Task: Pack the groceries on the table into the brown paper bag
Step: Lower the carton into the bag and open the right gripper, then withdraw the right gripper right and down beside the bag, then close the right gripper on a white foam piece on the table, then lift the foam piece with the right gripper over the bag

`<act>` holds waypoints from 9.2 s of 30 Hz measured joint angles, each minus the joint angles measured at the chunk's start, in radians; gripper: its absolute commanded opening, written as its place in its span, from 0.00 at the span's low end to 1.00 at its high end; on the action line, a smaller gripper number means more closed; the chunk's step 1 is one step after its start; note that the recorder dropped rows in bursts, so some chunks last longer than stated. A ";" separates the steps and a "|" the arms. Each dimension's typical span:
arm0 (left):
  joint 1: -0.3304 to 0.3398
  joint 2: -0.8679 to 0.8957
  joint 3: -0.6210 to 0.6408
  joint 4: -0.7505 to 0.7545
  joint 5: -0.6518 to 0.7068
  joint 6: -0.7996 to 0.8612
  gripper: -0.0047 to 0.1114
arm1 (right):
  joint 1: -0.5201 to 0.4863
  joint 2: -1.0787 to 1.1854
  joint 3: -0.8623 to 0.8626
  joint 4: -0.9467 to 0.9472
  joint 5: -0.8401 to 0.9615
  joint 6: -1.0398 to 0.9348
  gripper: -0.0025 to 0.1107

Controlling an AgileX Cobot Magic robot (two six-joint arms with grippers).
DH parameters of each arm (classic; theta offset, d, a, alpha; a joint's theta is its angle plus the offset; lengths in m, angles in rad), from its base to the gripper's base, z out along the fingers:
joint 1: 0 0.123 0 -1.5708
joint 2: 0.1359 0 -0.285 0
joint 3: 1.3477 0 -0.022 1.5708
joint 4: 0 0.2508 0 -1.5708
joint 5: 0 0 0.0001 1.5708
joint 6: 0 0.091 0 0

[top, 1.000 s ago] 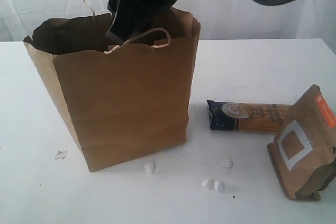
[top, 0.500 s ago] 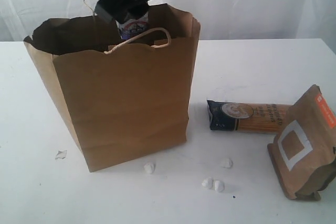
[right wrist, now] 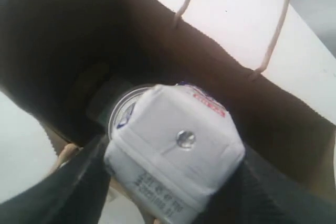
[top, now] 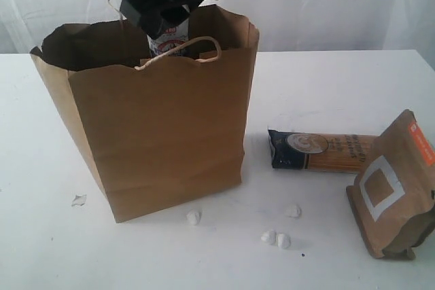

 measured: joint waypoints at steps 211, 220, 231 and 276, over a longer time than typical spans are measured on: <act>0.000 0.000 0.000 0.000 0.000 0.000 0.04 | 0.017 0.134 0.928 0.460 -0.787 -0.210 0.26; 0.000 0.000 0.000 0.000 0.000 0.000 0.04 | 0.024 0.139 0.928 0.460 -0.781 -0.210 0.07; 0.000 0.000 0.000 0.000 0.000 0.000 0.04 | 0.025 -0.029 1.023 0.457 -0.763 -0.210 0.02; 0.000 0.000 0.000 0.000 0.000 0.000 0.04 | -0.179 -0.532 0.808 0.357 -0.759 -0.210 0.02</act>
